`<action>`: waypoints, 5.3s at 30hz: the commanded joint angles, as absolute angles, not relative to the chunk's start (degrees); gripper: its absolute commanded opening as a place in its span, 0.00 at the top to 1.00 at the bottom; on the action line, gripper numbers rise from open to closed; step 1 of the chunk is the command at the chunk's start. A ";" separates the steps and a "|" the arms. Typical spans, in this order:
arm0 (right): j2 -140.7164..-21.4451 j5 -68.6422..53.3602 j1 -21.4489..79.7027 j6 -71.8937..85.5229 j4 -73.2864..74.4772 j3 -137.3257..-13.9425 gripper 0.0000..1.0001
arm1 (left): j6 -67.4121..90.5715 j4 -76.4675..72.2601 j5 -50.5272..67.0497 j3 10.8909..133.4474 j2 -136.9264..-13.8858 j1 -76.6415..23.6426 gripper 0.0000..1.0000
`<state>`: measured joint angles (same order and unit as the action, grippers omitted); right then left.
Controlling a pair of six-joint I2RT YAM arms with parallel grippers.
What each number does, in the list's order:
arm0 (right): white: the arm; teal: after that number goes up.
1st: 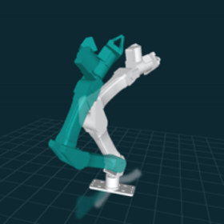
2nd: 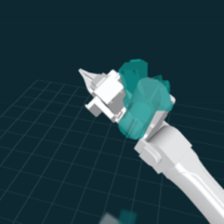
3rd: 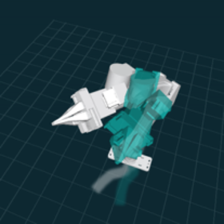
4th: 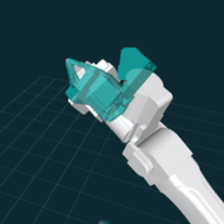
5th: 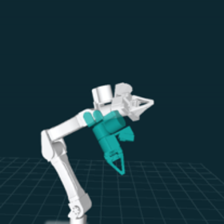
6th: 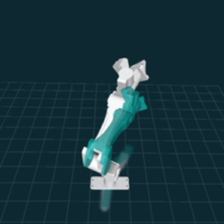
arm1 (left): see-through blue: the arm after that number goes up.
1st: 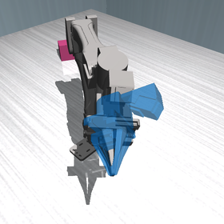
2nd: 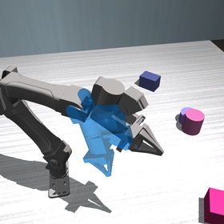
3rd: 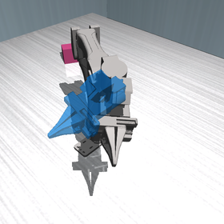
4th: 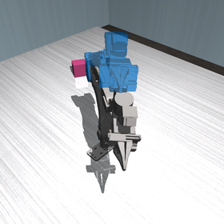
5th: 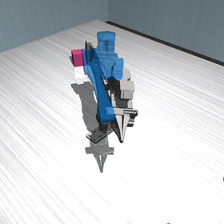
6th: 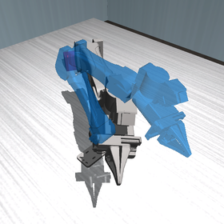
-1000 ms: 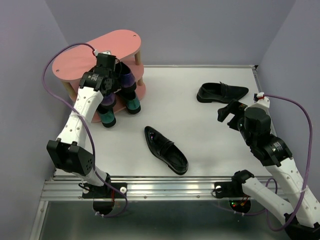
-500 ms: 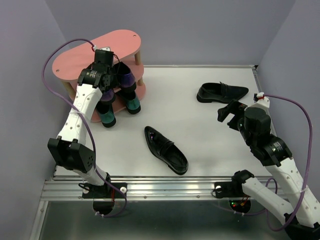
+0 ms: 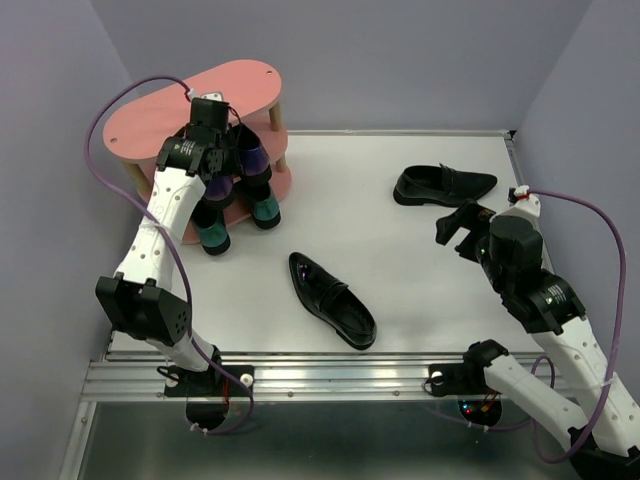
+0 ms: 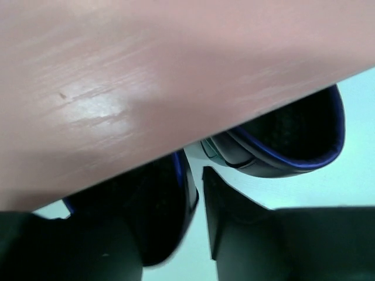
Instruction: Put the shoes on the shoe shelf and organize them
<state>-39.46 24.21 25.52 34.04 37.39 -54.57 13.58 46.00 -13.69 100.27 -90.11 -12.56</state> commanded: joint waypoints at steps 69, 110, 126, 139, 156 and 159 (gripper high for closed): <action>-40.78 25.66 25.14 32.96 35.77 -54.93 0.00 | 76.16 41.65 -20.91 66.43 -90.61 -71.28 1.00; -39.11 27.25 25.14 32.70 36.30 -53.88 0.00 | 48.25 42.02 -18.73 74.81 -96.94 -60.46 0.39; -38.85 27.33 25.14 32.70 36.04 -53.88 0.00 | 49.31 53.25 -27.24 86.64 -97.65 -59.94 1.00; -37.18 28.30 25.14 32.96 35.86 -53.70 0.00 | 44.03 58.62 -36.64 114.95 -91.68 -50.46 1.00; -34.45 30.59 25.14 33.57 36.04 -54.05 0.00 | 42.37 56.25 -44.74 129.99 -85.26 -40.61 1.00; -34.80 30.41 25.14 33.57 35.95 -54.05 0.00 | 41.31 56.69 -44.74 130.08 -83.59 -37.11 1.00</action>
<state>-34.59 29.36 25.52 33.43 37.71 -53.52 41.47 62.48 -38.76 125.69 -89.10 -40.99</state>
